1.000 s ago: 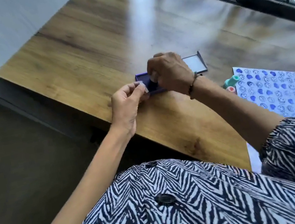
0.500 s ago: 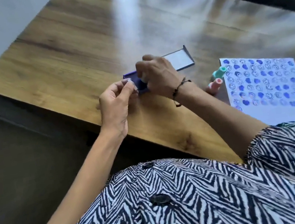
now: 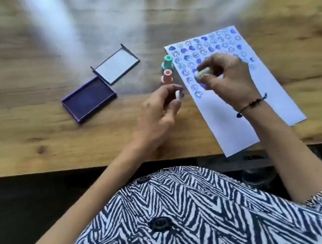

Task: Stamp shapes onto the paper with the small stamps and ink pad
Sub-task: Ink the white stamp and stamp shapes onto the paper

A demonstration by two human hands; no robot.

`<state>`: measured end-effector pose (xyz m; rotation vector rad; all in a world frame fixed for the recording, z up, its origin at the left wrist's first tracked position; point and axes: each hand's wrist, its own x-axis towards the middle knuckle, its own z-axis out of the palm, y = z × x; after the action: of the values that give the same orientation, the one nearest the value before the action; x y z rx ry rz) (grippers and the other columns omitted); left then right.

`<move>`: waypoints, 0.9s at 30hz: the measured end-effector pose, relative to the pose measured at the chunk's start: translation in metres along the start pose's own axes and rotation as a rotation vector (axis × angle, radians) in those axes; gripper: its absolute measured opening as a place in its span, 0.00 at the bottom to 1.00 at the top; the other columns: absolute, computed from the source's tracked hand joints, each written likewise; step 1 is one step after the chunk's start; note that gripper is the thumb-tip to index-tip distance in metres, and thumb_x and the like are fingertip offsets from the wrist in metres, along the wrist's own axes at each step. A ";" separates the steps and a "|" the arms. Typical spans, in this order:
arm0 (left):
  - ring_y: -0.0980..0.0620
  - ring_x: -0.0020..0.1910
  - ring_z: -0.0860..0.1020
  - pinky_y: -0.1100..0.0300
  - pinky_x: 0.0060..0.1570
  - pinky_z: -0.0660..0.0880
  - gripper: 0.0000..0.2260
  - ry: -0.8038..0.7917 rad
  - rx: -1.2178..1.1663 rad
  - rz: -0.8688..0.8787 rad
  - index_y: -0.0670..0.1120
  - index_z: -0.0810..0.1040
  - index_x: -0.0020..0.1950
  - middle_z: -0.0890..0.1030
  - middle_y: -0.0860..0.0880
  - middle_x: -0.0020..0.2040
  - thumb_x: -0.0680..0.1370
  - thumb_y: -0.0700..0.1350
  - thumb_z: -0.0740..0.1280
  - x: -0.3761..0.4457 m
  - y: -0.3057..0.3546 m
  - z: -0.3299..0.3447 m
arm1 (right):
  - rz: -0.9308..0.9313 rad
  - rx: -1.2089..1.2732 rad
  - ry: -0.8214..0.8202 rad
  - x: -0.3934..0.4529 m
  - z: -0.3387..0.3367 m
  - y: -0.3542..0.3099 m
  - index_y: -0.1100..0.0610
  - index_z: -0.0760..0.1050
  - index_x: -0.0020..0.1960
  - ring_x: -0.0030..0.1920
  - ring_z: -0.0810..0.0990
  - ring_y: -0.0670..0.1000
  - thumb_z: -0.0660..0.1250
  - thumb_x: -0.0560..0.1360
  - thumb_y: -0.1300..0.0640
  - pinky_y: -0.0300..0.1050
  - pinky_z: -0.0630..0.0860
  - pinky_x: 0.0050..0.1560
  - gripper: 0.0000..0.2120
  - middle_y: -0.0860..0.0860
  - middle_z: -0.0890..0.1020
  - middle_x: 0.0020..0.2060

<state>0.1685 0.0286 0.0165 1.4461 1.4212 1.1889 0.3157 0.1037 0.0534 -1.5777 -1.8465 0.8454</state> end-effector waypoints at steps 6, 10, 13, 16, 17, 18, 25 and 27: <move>0.43 0.58 0.75 0.60 0.58 0.65 0.12 -0.325 0.433 0.305 0.37 0.71 0.59 0.78 0.38 0.57 0.76 0.36 0.59 0.006 -0.004 0.032 | -0.053 -0.293 0.004 -0.008 -0.009 0.033 0.62 0.79 0.46 0.47 0.79 0.59 0.67 0.68 0.65 0.42 0.69 0.47 0.07 0.61 0.83 0.45; 0.42 0.57 0.75 0.59 0.57 0.64 0.10 -0.352 0.506 0.369 0.35 0.71 0.56 0.78 0.36 0.54 0.77 0.38 0.58 0.008 -0.005 0.032 | -0.108 -0.472 -0.028 -0.006 -0.003 0.034 0.62 0.77 0.48 0.51 0.76 0.61 0.64 0.70 0.64 0.50 0.69 0.49 0.08 0.62 0.80 0.47; 0.43 0.58 0.75 0.59 0.58 0.64 0.11 -0.357 0.524 0.356 0.36 0.71 0.57 0.78 0.37 0.55 0.77 0.38 0.58 0.009 -0.006 0.032 | -0.132 -0.535 -0.033 -0.007 0.000 0.033 0.62 0.76 0.49 0.49 0.76 0.63 0.64 0.70 0.63 0.52 0.71 0.47 0.08 0.62 0.79 0.48; 0.44 0.58 0.74 0.60 0.58 0.64 0.11 -0.358 0.533 0.341 0.37 0.71 0.57 0.78 0.38 0.56 0.77 0.38 0.59 0.009 -0.006 0.032 | -0.141 -0.612 -0.041 -0.009 0.003 0.030 0.61 0.75 0.50 0.49 0.77 0.64 0.63 0.71 0.62 0.53 0.72 0.45 0.08 0.62 0.78 0.48; 0.44 0.59 0.74 0.60 0.58 0.64 0.11 -0.357 0.537 0.341 0.37 0.71 0.57 0.78 0.38 0.56 0.76 0.38 0.59 0.009 -0.006 0.032 | -0.144 -0.646 -0.043 -0.009 0.004 0.029 0.61 0.74 0.50 0.49 0.77 0.64 0.63 0.72 0.62 0.54 0.73 0.45 0.08 0.62 0.77 0.49; 0.44 0.59 0.74 0.61 0.58 0.63 0.11 -0.355 0.540 0.340 0.37 0.71 0.57 0.78 0.39 0.57 0.76 0.39 0.59 0.008 -0.007 0.032 | -0.148 -0.678 -0.043 -0.009 0.006 0.028 0.61 0.74 0.51 0.49 0.77 0.65 0.62 0.73 0.62 0.54 0.73 0.45 0.08 0.62 0.77 0.50; 0.44 0.58 0.75 0.62 0.57 0.64 0.11 -0.360 0.518 0.329 0.38 0.72 0.56 0.79 0.39 0.56 0.77 0.41 0.58 0.008 -0.007 0.030 | -0.161 -0.777 -0.035 -0.006 0.011 0.022 0.60 0.73 0.52 0.47 0.77 0.66 0.57 0.74 0.64 0.50 0.66 0.38 0.10 0.62 0.76 0.50; 0.45 0.58 0.75 0.61 0.57 0.65 0.12 -0.361 0.528 0.329 0.38 0.72 0.57 0.79 0.40 0.56 0.77 0.42 0.57 0.007 -0.007 0.030 | -0.170 -0.787 -0.042 -0.007 0.010 0.022 0.60 0.73 0.52 0.46 0.77 0.66 0.57 0.74 0.65 0.49 0.66 0.37 0.10 0.62 0.76 0.49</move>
<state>0.1951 0.0389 0.0024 2.2013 1.3248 0.6973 0.3226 0.0984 0.0300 -1.7893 -2.4710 0.0470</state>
